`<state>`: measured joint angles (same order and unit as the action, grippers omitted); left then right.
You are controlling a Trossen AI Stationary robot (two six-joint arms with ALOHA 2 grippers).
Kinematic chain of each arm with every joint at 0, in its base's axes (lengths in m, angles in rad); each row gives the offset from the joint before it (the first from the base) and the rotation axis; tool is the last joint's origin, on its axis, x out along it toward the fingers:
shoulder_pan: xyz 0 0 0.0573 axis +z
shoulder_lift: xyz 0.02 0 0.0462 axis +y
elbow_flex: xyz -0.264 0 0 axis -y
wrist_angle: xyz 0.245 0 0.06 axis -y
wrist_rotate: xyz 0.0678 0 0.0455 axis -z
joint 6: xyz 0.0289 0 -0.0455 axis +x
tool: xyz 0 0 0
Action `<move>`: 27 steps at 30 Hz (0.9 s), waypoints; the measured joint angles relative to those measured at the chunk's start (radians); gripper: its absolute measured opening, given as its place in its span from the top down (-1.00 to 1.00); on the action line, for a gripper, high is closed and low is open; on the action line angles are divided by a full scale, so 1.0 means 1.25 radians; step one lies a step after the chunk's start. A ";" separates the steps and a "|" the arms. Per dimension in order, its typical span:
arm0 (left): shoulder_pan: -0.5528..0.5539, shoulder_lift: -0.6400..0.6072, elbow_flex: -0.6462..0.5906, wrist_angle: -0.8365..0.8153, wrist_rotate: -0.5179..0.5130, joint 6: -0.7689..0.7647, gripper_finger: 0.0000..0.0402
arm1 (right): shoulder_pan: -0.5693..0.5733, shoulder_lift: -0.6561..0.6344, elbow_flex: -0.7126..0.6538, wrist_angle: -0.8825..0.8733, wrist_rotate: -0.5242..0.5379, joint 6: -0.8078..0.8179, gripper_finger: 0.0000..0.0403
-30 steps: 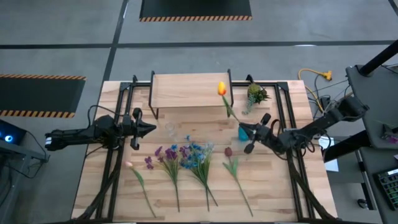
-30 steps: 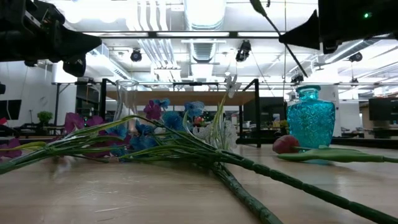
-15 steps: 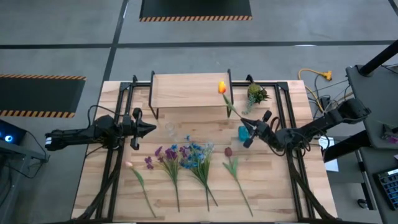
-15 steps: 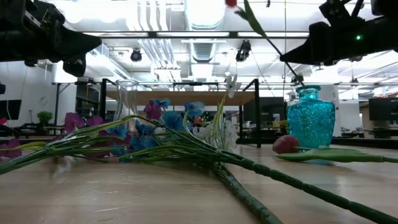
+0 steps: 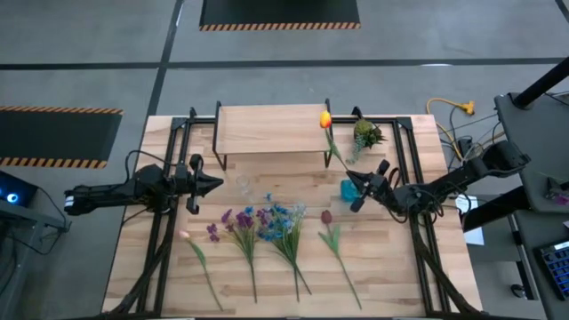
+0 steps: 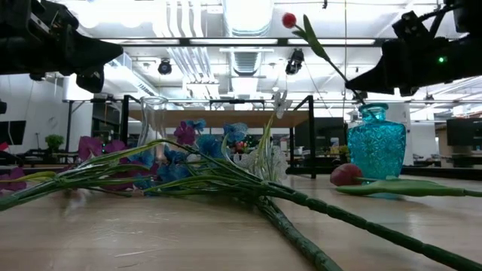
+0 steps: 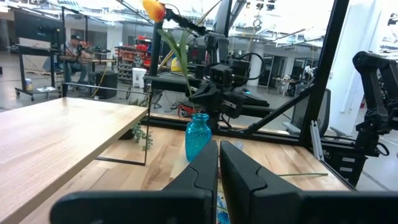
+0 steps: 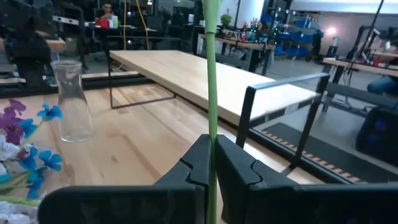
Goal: Pick and place flowers into a vace then onto a shelf
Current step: Put the yellow tulip into the blue transparent vase
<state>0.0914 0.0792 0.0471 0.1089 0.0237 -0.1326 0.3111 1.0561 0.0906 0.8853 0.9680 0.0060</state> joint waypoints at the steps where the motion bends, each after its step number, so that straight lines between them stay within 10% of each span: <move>1: 0.000 0.000 0.000 0.000 0.000 0.000 1.00 | 0.000 0.000 -0.007 0.011 0.000 0.003 0.94; 27: 0.000 0.000 0.000 0.000 0.000 0.000 1.00 | 0.000 0.000 -0.061 0.134 -0.114 0.002 0.94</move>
<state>0.0913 0.0792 0.0471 0.1089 0.0235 -0.1326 0.3115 1.0565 0.0139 1.0527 0.8257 0.0082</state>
